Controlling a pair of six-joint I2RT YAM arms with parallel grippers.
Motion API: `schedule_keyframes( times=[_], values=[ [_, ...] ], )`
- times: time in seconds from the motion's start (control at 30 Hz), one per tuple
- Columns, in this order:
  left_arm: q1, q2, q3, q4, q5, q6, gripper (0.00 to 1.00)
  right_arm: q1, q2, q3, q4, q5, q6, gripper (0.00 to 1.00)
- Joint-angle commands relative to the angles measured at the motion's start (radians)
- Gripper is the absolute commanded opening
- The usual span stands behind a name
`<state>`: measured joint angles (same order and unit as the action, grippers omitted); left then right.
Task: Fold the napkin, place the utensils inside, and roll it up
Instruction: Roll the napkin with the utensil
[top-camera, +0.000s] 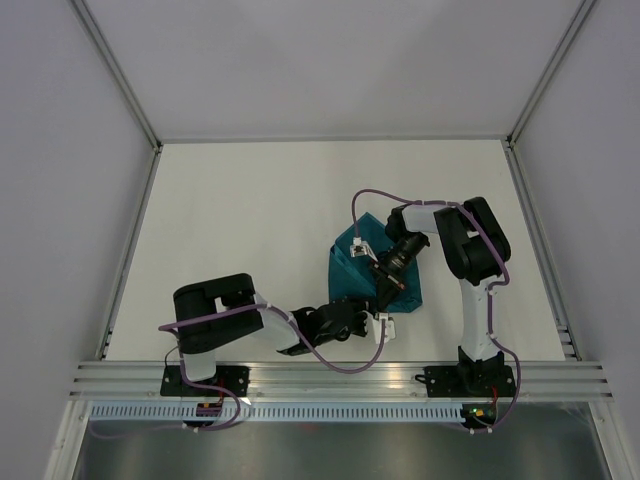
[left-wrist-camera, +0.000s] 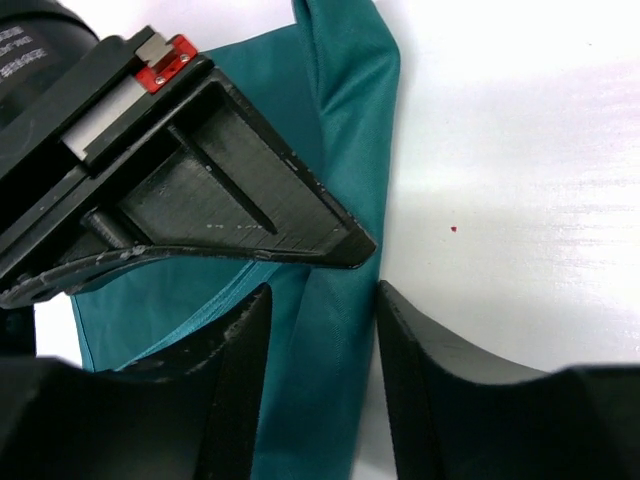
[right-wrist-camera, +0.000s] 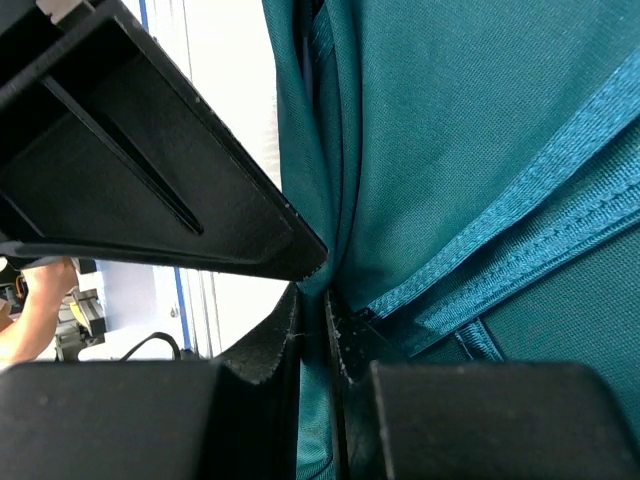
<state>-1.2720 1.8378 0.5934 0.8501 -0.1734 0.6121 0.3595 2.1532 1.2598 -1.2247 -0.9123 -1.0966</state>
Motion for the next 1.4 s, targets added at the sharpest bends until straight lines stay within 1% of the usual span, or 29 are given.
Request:
schedule_keyframes(
  times=[0.0,0.13,0.2,0.23,0.37,0.4,0.43,0.6,0.63,0.67,0.77,0.83,0.87,0.93,0.97,1.03,1.07,1.1,1.17,1.2,1.37],
  values=[
    [-0.007,0.024,0.029,-0.104,0.052,0.058,0.50,-0.005,0.037,0.016,0.099,0.081,-0.062,0.14],
    [-0.007,0.043,0.029,-0.132,0.058,0.035,0.48,-0.007,0.046,0.026,0.085,0.078,-0.069,0.14],
    [-0.009,0.057,0.036,-0.154,0.061,0.025,0.45,-0.008,0.050,0.027,0.082,0.078,-0.071,0.14],
    [-0.007,0.072,0.046,-0.164,0.061,0.014,0.40,-0.008,0.050,0.029,0.082,0.078,-0.071,0.14],
    [-0.004,0.100,0.060,-0.180,0.068,-0.037,0.36,-0.008,0.050,0.029,0.079,0.078,-0.071,0.14],
    [-0.004,0.106,0.066,-0.184,0.074,-0.051,0.34,-0.007,0.051,0.029,0.077,0.078,-0.071,0.14],
    [0.003,0.107,0.069,-0.195,0.075,-0.075,0.29,-0.008,0.051,0.029,0.079,0.078,-0.071,0.14],
    [0.013,0.115,0.074,-0.226,0.101,-0.130,0.17,-0.008,0.054,0.033,0.074,0.078,-0.072,0.14],
    [0.013,0.117,0.077,-0.239,0.107,-0.146,0.15,-0.007,0.056,0.033,0.073,0.076,-0.075,0.14],
    [0.014,0.117,0.078,-0.261,0.113,-0.155,0.10,-0.008,0.056,0.035,0.073,0.078,-0.075,0.14],
    [0.025,0.112,0.106,-0.345,0.158,-0.198,0.02,-0.008,0.047,0.029,0.077,0.076,-0.075,0.16],
    [0.046,0.110,0.143,-0.403,0.227,-0.244,0.02,-0.010,0.027,0.018,0.103,0.079,-0.060,0.19],
    [0.054,0.107,0.151,-0.422,0.248,-0.259,0.02,-0.010,0.017,0.015,0.116,0.082,-0.049,0.23],
    [0.077,0.095,0.155,-0.445,0.314,-0.299,0.02,-0.014,-0.010,0.012,0.136,0.082,-0.037,0.28],
    [0.083,0.095,0.161,-0.460,0.331,-0.311,0.02,-0.017,-0.019,0.012,0.136,0.078,-0.036,0.33],
    [0.098,0.095,0.192,-0.531,0.371,-0.336,0.02,-0.030,-0.053,0.016,0.139,0.067,-0.029,0.37],
    [0.103,0.097,0.203,-0.551,0.394,-0.342,0.02,-0.034,-0.064,0.018,0.139,0.063,-0.029,0.41],
    [0.114,0.100,0.222,-0.592,0.411,-0.356,0.02,-0.043,-0.090,0.020,0.139,0.056,-0.029,0.42],
    [0.125,0.112,0.241,-0.621,0.457,-0.373,0.02,-0.054,-0.116,0.021,0.146,0.047,-0.020,0.46],
    [0.138,0.115,0.258,-0.647,0.475,-0.394,0.02,-0.066,-0.142,0.021,0.151,0.043,-0.014,0.46],
    [0.180,0.118,0.263,-0.638,0.581,-0.448,0.02,-0.120,-0.210,0.012,0.201,0.017,0.050,0.50]
  ],
)
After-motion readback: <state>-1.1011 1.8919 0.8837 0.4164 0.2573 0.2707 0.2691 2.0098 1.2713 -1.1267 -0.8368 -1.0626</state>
